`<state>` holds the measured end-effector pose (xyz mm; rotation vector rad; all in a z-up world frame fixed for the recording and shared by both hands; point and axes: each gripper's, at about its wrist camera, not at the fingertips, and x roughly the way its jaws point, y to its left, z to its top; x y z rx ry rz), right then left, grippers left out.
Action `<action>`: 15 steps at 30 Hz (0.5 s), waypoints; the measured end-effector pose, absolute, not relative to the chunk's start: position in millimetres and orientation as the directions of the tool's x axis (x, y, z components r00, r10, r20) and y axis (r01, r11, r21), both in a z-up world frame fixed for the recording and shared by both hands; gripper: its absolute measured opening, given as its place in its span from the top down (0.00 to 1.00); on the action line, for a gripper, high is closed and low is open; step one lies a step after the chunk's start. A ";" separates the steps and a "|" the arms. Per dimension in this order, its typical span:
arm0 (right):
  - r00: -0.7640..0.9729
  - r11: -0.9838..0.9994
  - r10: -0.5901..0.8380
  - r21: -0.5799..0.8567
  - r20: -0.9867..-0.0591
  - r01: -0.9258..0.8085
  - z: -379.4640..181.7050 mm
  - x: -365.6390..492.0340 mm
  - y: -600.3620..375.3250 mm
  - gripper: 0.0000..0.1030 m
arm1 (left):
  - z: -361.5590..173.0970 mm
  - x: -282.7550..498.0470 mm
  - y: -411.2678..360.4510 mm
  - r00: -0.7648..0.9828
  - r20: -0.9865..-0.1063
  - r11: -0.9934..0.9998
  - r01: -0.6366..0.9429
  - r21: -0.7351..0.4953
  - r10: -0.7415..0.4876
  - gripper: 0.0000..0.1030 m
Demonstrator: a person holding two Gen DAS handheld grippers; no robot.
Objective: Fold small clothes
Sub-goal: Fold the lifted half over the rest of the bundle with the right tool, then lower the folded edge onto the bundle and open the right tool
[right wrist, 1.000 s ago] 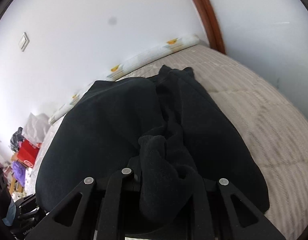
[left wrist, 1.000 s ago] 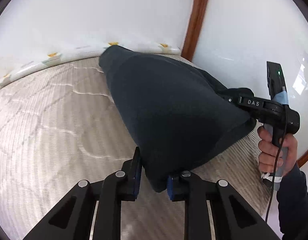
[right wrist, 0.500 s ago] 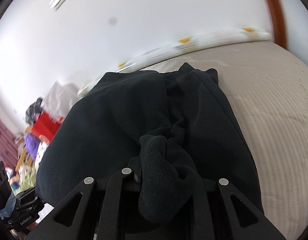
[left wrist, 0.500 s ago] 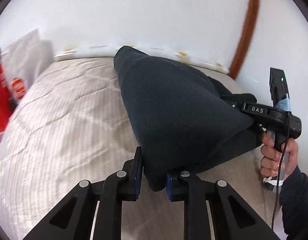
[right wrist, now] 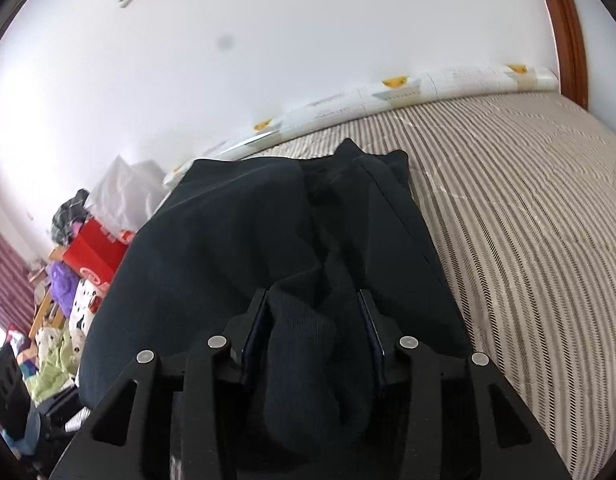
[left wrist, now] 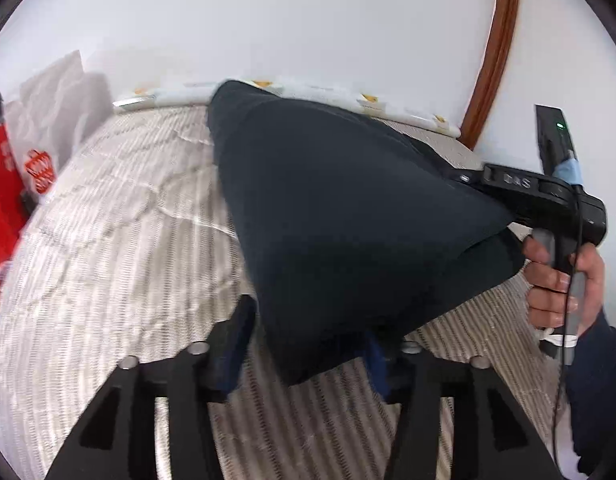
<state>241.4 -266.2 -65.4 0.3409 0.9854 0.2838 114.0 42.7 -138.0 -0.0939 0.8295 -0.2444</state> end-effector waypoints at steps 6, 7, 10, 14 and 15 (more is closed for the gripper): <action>0.561 0.914 0.379 0.394 -0.736 -0.100 -59.0 244.8 -258.6 0.87 | -144.1 121.7 33.4 0.638 -0.740 0.977 0.162 -0.140 -0.212 0.47; 0.592 0.910 0.384 0.399 -0.709 -0.113 -50.1 239.4 -264.6 0.87 | -144.9 121.5 35.6 0.632 -0.745 0.976 0.161 -0.143 -0.214 0.45; 0.697 0.921 0.343 0.371 -0.629 -0.118 -21.9 214.5 -288.0 0.88 | -149.0 125.6 38.5 0.610 -0.758 0.973 0.166 -0.160 -0.229 0.45; 0.711 0.939 0.283 0.339 -0.644 -0.067 -26.5 198.2 -316.8 0.88 | -148.6 124.9 35.6 0.609 -0.761 0.973 0.184 -0.140 -0.225 0.45; 0.688 0.944 0.268 0.327 -0.674 -0.047 -37.1 197.7 -322.1 0.88 | -148.4 124.8 33.8 0.610 -0.762 0.973 0.187 -0.132 -0.220 0.45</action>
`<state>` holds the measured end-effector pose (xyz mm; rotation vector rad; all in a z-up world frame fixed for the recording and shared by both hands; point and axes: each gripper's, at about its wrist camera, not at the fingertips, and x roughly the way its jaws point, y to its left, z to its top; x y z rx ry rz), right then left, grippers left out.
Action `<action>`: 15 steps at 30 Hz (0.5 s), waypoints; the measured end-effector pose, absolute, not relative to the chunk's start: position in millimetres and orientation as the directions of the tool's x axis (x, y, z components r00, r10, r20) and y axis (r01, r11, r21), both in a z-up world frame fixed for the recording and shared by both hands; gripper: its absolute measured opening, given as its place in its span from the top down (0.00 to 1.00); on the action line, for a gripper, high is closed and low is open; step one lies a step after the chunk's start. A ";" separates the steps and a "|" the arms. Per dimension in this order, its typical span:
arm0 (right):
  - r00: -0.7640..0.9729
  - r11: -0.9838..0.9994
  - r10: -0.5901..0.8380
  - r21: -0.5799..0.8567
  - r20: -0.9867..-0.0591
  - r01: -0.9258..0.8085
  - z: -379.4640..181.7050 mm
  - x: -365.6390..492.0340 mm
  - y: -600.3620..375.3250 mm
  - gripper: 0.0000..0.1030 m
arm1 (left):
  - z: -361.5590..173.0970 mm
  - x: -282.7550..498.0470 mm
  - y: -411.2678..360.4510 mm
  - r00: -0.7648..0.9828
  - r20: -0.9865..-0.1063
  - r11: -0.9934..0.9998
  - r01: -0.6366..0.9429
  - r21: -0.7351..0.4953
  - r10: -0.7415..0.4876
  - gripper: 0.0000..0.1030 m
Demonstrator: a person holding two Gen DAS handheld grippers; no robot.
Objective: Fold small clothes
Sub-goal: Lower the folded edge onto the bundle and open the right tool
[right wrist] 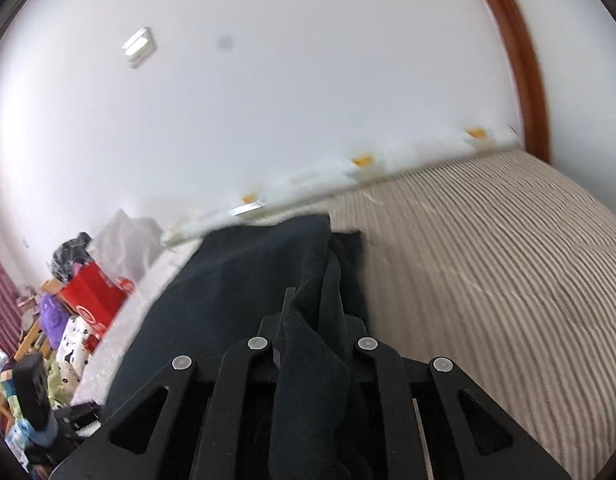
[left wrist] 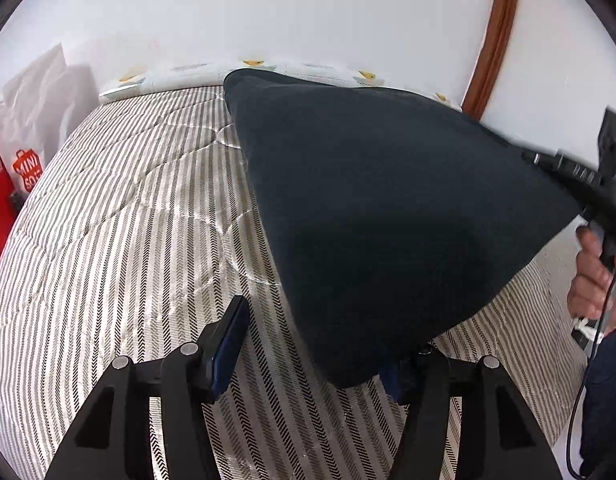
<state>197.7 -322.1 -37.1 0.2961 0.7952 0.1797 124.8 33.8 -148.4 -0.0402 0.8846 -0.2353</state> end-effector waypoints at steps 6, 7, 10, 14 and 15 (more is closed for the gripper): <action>0.605 0.960 0.224 0.279 -0.764 -0.003 -55.9 187.5 -333.7 0.79 | -140.6 117.6 29.9 0.604 -0.773 0.975 0.203 -0.085 -0.193 0.45; 0.613 0.962 0.208 0.273 -0.762 0.012 -48.9 183.6 -337.4 0.75 | -136.5 112.2 29.8 0.608 -0.769 0.974 0.214 -0.078 -0.195 0.45; 0.662 0.968 0.166 0.249 -0.731 0.033 -25.3 168.4 -343.7 0.72 | -122.4 94.3 33.9 0.640 -0.734 0.967 0.240 -0.088 -0.226 0.45; 0.676 0.986 0.157 0.151 -0.720 -0.068 -19.1 158.9 -318.9 0.72 | -99.8 76.5 32.7 0.686 -0.680 0.959 0.264 -0.102 -0.261 0.45; 0.669 0.991 0.136 0.108 -0.731 -0.083 -24.3 157.4 -312.1 0.72 | -95.3 77.4 32.4 0.694 -0.671 0.958 0.268 -0.098 -0.263 0.45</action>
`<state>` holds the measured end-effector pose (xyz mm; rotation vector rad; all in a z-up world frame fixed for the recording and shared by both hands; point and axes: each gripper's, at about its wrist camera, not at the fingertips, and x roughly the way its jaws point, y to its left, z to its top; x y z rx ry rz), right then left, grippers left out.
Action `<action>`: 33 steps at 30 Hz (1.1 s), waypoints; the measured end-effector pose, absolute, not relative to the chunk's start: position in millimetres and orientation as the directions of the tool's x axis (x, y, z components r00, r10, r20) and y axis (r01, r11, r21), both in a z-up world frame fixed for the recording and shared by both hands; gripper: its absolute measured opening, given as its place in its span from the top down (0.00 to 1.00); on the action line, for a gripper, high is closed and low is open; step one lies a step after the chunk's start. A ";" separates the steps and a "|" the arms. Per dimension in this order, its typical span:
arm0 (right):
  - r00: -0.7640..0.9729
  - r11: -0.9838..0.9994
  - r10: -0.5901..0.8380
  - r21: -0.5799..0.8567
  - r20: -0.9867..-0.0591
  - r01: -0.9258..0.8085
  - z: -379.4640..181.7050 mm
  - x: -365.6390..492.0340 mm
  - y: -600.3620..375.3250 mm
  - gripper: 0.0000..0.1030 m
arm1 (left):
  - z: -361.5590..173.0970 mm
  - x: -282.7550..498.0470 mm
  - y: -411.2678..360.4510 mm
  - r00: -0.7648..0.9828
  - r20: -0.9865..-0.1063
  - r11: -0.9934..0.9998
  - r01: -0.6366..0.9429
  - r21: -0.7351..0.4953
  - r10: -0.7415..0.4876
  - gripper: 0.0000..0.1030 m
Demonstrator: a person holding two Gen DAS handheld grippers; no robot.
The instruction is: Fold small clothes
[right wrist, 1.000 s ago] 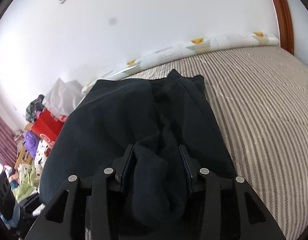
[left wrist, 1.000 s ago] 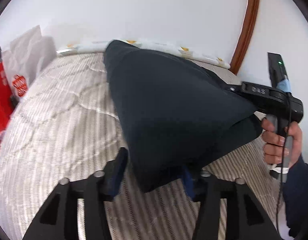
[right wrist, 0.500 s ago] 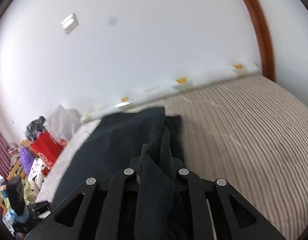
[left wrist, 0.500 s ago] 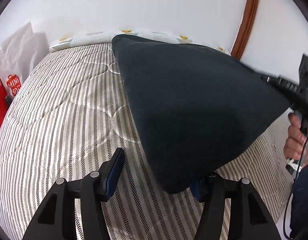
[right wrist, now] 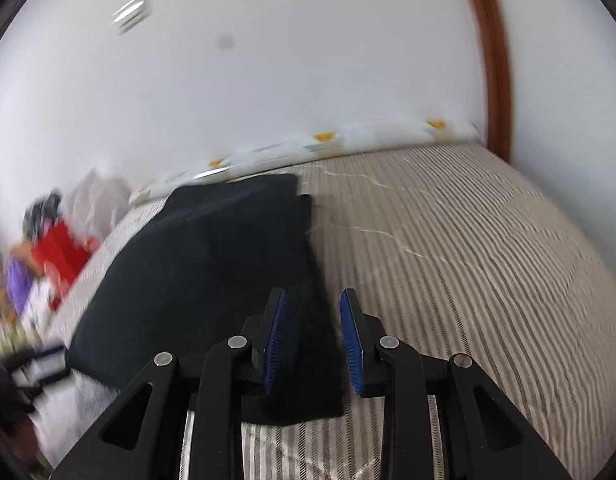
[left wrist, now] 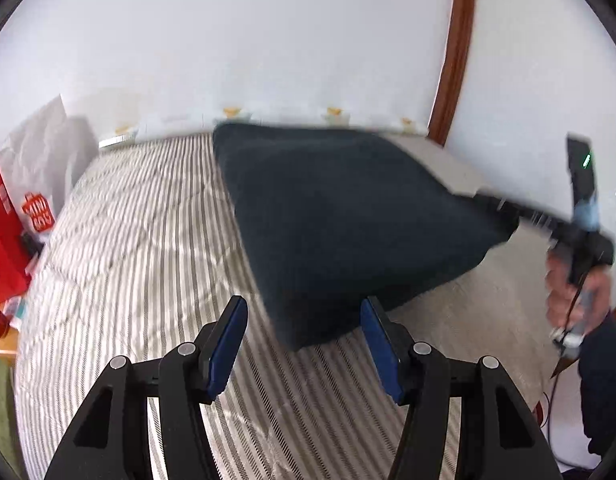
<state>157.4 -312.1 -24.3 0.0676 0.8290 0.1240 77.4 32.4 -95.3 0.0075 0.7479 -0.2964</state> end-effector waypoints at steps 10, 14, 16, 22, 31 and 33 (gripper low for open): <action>0.631 0.996 0.094 0.065 -0.770 -0.068 -19.3 155.1 -315.7 0.68 | -120.4 126.2 32.1 0.635 -0.745 0.975 0.197 -0.100 -0.204 0.41; 0.610 0.992 0.129 0.107 -0.782 -0.072 -19.9 181.7 -310.5 0.68 | -120.7 128.0 36.8 0.629 -0.744 0.971 0.206 -0.121 -0.226 0.40; 0.585 0.986 0.164 0.153 -0.794 -0.069 -28.0 197.6 -308.9 0.68 | -113.7 126.7 40.9 0.637 -0.737 0.972 0.199 -0.126 -0.226 0.40; 0.554 0.971 0.225 0.232 -0.802 -0.058 -49.0 216.9 -317.9 0.95 | -102.8 140.3 46.4 0.655 -0.731 0.979 0.177 -0.099 -0.192 0.40; 0.582 0.981 0.156 0.192 -0.798 0.000 -14.9 228.5 -342.9 0.93 | -92.9 177.1 58.9 0.674 -0.715 0.982 0.151 -0.112 -0.185 0.40; 0.558 0.980 0.175 0.198 -0.811 -0.018 -10.5 249.1 -334.6 0.92 | -92.5 186.9 60.3 0.673 -0.719 0.985 0.136 -0.110 -0.173 0.40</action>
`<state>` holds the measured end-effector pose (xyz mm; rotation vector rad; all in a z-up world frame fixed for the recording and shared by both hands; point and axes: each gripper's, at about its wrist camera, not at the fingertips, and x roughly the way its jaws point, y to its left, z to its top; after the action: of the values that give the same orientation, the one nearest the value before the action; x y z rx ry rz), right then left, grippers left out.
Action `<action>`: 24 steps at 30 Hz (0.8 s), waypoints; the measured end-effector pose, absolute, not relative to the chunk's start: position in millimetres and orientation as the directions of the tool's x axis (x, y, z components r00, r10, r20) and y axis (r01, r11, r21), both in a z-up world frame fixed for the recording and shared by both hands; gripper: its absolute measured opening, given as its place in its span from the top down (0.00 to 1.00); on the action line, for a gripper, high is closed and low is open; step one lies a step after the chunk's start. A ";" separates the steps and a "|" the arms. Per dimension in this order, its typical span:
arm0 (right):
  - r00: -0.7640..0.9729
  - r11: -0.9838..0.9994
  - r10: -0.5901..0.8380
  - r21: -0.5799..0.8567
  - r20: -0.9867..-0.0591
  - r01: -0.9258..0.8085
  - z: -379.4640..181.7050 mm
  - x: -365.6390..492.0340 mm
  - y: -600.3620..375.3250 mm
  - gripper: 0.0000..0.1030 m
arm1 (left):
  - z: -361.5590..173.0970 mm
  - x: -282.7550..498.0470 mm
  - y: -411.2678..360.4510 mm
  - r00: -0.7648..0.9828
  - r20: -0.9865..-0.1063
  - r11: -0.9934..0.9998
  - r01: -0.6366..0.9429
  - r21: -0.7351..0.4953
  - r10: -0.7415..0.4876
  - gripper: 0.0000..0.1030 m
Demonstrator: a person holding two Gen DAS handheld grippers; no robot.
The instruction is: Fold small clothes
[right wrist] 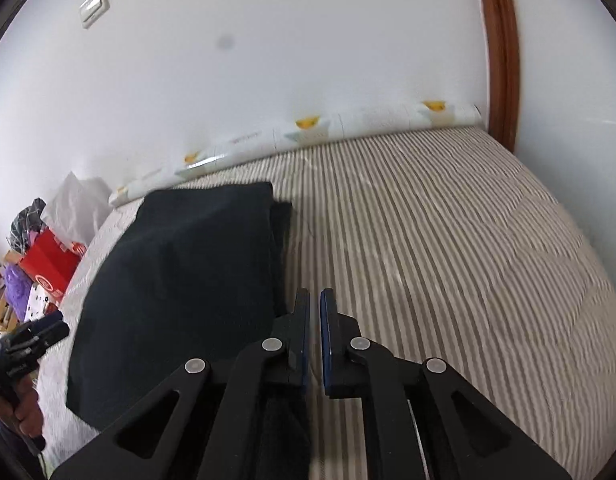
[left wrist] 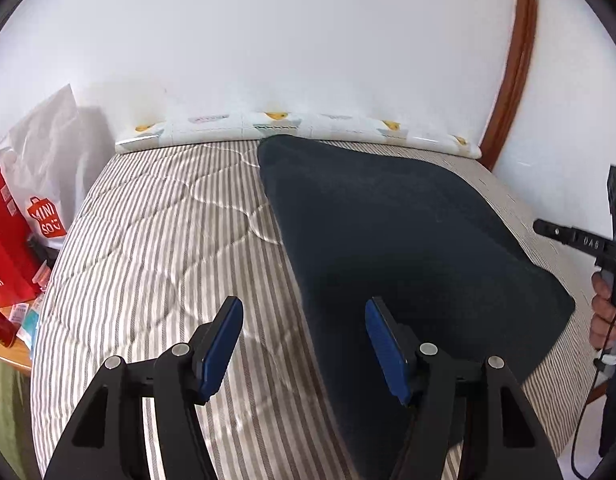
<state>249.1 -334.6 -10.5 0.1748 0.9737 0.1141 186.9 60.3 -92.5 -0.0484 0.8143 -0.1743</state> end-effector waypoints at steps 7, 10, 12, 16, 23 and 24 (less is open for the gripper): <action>0.462 0.986 0.164 0.156 -0.872 -0.056 -27.4 326.0 -292.8 0.53 | -92.8 212.7 56.5 0.652 -0.745 0.990 0.101 -0.099 -0.141 0.40; 0.380 0.974 0.208 0.227 -0.901 0.007 -51.3 352.6 -295.0 0.54 | -95.5 217.2 55.2 0.647 -0.748 0.989 0.103 -0.107 -0.149 0.40; 0.363 0.959 0.250 0.282 -0.897 0.037 -60.0 363.7 -296.7 0.55 | -97.0 219.0 55.0 0.646 -0.747 0.988 0.107 -0.114 -0.156 0.40; 0.422 0.962 0.264 0.266 -0.867 -0.055 -48.8 363.5 -291.5 0.90 | -98.5 219.8 55.7 0.645 -0.747 0.987 0.122 -0.107 -0.161 0.39; 0.422 0.974 0.214 0.228 -0.881 -0.017 -52.3 372.8 -288.0 0.77 | -100.0 215.2 63.4 0.640 -0.748 0.984 0.115 -0.134 -0.177 0.38; 0.428 0.977 0.201 0.213 -0.881 -0.020 -51.8 375.7 -284.8 0.72 | -100.4 213.8 63.7 0.638 -0.748 0.984 0.116 -0.138 -0.180 0.38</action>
<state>375.7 -284.8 -51.8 0.1794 1.1218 0.1389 213.8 63.7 -100.4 -0.0794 0.8624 -0.1693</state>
